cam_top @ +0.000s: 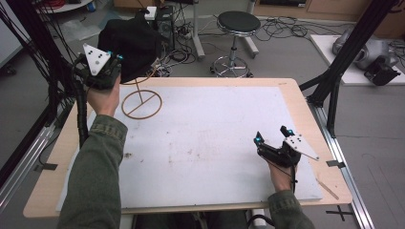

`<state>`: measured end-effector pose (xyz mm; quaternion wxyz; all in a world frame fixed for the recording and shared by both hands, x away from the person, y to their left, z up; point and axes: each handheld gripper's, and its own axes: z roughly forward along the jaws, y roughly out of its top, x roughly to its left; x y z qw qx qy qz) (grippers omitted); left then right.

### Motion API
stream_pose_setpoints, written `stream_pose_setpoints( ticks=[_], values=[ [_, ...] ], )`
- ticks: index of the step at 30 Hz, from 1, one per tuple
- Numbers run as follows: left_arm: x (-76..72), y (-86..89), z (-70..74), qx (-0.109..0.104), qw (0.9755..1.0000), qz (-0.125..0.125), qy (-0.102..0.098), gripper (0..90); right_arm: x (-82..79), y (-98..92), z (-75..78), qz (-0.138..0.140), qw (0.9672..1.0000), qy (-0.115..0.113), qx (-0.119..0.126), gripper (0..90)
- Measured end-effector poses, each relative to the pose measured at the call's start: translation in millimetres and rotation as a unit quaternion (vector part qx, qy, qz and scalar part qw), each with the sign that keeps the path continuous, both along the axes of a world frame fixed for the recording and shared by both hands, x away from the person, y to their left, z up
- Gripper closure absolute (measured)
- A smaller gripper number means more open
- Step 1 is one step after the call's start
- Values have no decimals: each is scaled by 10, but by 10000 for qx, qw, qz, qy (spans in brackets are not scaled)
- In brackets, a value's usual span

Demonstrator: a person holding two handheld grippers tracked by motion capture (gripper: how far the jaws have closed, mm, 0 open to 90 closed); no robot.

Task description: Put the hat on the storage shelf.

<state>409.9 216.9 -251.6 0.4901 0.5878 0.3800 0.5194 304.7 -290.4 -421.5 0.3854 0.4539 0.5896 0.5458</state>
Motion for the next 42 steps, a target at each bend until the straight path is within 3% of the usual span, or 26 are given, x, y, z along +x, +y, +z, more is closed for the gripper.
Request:
stream_pose_setpoints(
  ticks=[6,9,13,19,28,29,31,32,36,37,42],
  values=[
    [106,107,12,-77,9996,28,277,877,4,0,-1,0,10000,-10,19,50],
    [167,154,13,-129,9980,13,611,877,8,11,-5,22,10000,9,-15,51],
    [227,172,25,-68,9965,-23,832,877,15,26,-12,42,10000,43,-24,50],
    [356,150,52,40,9919,-111,1265,877,11,36,-10,53,10000,34,-49,51],
    [454,177,77,80,9864,-187,1632,877,13,42,-10,57,10000,18,-63,51],
    [463,180,95,138,9845,-178,1739,877,12,42,-10,60,10000,19,-63,51],
    [469,175,93,155,9842,-189,1752,877,12,38,-8,60,10000,18,-55,51],
    [477,160,109,273,9824,-170,1839,877,13,38,-9,56,10000,22,-59,51],
    [485,168,128,196,9807,-179,1937,875,4,62,-2,71,10000,24,-57,51],
    [492,175,138,222,9794,-192,1999,874,5,67,0,82,9999,5,-66,51],
    [503,168,140,292,9777,-163,2072,828,5,81,3,83,10000,23,-33,51]
  ],
)
